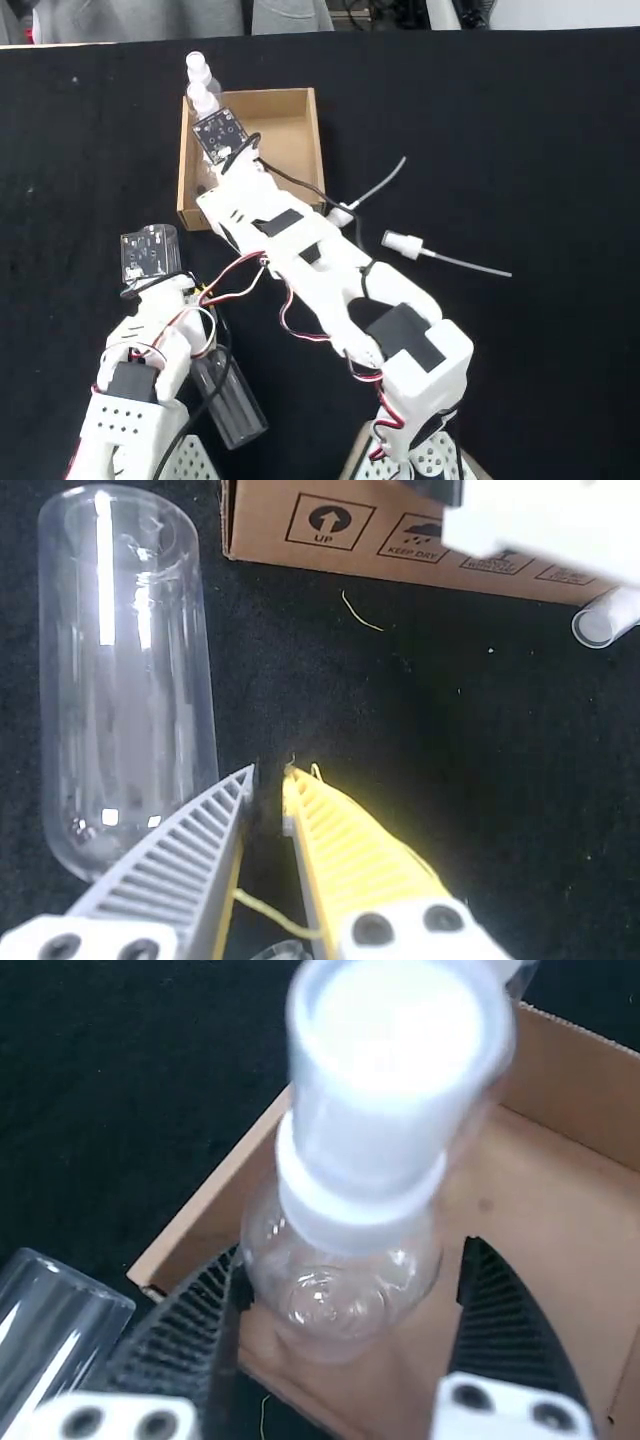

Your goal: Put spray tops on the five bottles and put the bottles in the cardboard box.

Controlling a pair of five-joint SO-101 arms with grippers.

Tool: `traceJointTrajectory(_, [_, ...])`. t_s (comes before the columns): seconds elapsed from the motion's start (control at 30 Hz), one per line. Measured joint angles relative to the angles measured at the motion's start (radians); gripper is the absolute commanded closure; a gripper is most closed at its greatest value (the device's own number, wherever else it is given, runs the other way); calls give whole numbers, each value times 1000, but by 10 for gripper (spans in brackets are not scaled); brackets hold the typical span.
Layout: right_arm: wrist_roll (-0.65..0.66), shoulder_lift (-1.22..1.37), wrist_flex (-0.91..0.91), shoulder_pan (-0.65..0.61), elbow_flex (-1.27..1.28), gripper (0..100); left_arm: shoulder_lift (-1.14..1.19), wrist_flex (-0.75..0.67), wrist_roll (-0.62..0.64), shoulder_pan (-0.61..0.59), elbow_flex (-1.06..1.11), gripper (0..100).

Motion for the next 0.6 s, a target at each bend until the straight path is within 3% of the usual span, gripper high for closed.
traceJointTrajectory(0.6, [-2,-35,140,0,-6,737,0,0,0,0,0,959])
